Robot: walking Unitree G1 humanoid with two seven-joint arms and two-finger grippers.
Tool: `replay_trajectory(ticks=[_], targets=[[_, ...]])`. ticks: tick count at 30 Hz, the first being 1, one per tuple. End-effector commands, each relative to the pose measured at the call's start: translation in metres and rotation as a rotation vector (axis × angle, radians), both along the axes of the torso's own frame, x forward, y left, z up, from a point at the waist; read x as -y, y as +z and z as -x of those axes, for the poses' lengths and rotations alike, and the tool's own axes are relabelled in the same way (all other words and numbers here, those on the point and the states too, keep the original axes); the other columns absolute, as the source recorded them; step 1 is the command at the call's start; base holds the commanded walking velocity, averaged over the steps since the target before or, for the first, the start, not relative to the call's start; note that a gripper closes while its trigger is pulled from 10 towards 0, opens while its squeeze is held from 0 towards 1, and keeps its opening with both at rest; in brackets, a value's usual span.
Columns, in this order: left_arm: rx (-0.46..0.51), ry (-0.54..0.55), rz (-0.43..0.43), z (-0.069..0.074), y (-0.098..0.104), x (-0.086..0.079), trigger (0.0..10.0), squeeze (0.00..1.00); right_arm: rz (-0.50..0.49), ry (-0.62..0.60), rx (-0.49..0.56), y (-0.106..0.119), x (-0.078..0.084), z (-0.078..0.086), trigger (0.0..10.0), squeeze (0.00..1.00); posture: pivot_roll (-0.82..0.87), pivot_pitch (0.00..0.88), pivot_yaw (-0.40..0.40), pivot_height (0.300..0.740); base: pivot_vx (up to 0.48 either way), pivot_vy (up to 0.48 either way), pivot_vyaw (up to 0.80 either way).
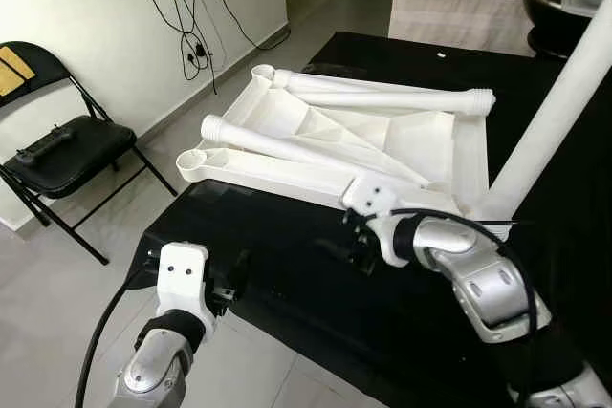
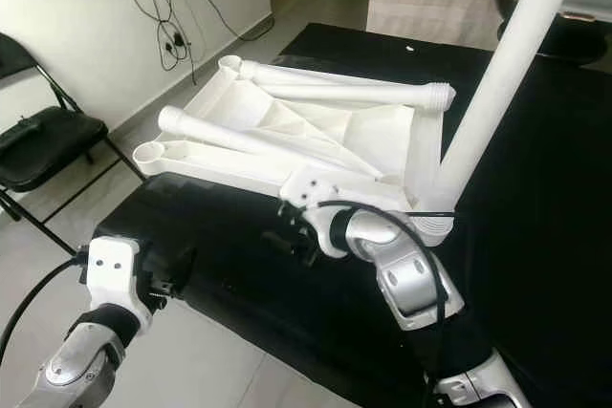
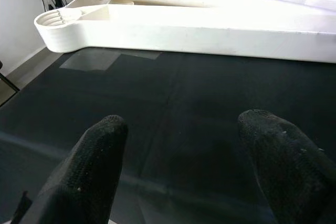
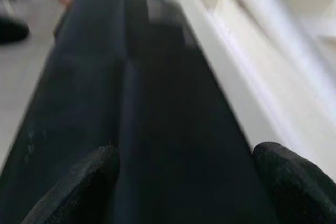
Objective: Building children table
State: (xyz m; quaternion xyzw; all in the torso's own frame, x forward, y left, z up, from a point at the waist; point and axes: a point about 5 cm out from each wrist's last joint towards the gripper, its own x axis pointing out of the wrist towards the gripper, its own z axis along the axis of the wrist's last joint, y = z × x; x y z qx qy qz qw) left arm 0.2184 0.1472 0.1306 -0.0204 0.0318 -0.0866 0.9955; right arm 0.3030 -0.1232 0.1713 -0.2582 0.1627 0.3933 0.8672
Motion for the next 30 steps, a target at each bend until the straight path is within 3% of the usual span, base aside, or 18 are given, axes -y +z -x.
replay_trajectory(ticks=[1, 4, 7, 11, 17, 18, 26, 30], targets=[[-0.002, 0.008, -0.004, 0.0, -0.002, 0.0, 10.0, 0.0, 0.018, -0.071, -0.032, -0.002, 0.002, -0.006, 10.0, 0.0, 0.01, 0.074, 0.01, 0.74, 0.0, 0.0, 0.0], [-0.002, 0.008, 0.004, 0.0, -0.003, 0.0, 10.0, 0.0, 0.001, -0.153, -0.043, -0.002, 0.006, -0.015, 10.0, 0.0, 0.01, 0.075, 0.007, 0.74, 0.0, 0.0, 0.0], [-0.002, 0.009, 0.014, 0.001, -0.003, 0.001, 10.0, 0.0, -0.079, -0.236, -0.015, 0.005, 0.006, -0.028, 10.0, 0.0, 0.01, 0.081, 0.002, 0.74, 0.0, 0.0, 0.0], [-0.002, 0.008, 0.021, 0.001, -0.003, 0.001, 10.0, 0.0, -0.13, -0.262, 0.005, 0.012, 0.005, -0.035, 10.0, 0.0, 0.01, 0.085, 0.002, 0.74, 0.0, 0.0, 0.0], [-0.003, 0.002, 0.032, 0.003, -0.002, 0.003, 10.0, 0.0, -0.033, -0.307, -0.013, 0.005, 0.01, -0.045, 10.0, 0.0, 0.01, 0.098, -0.001, 0.74, 0.0, 0.0, 0.0], [-0.003, 0.001, 0.035, 0.003, -0.002, 0.003, 10.0, 0.0, 0.022, -0.294, -0.036, 0.001, 0.006, -0.047, 10.0, 0.0, 0.02, 0.101, -0.004, 0.74, 0.0, 0.0, 0.0], [-0.005, 0.0, 0.043, 0.005, -0.001, 0.005, 10.0, 0.0, 0.109, -0.278, -0.087, -0.001, 0.002, -0.053, 10.0, 0.0, 0.02, 0.112, -0.017, 0.74, 0.0, 0.0, 0.0], [-0.006, 0.003, 0.057, 0.006, -0.001, 0.007, 10.0, 0.0, 0.192, -0.298, -0.152, -0.003, 0.01, -0.058, 10.0, 0.0, 0.01, 0.12, -0.028, 0.74, 0.0, 0.0, 0.0]])
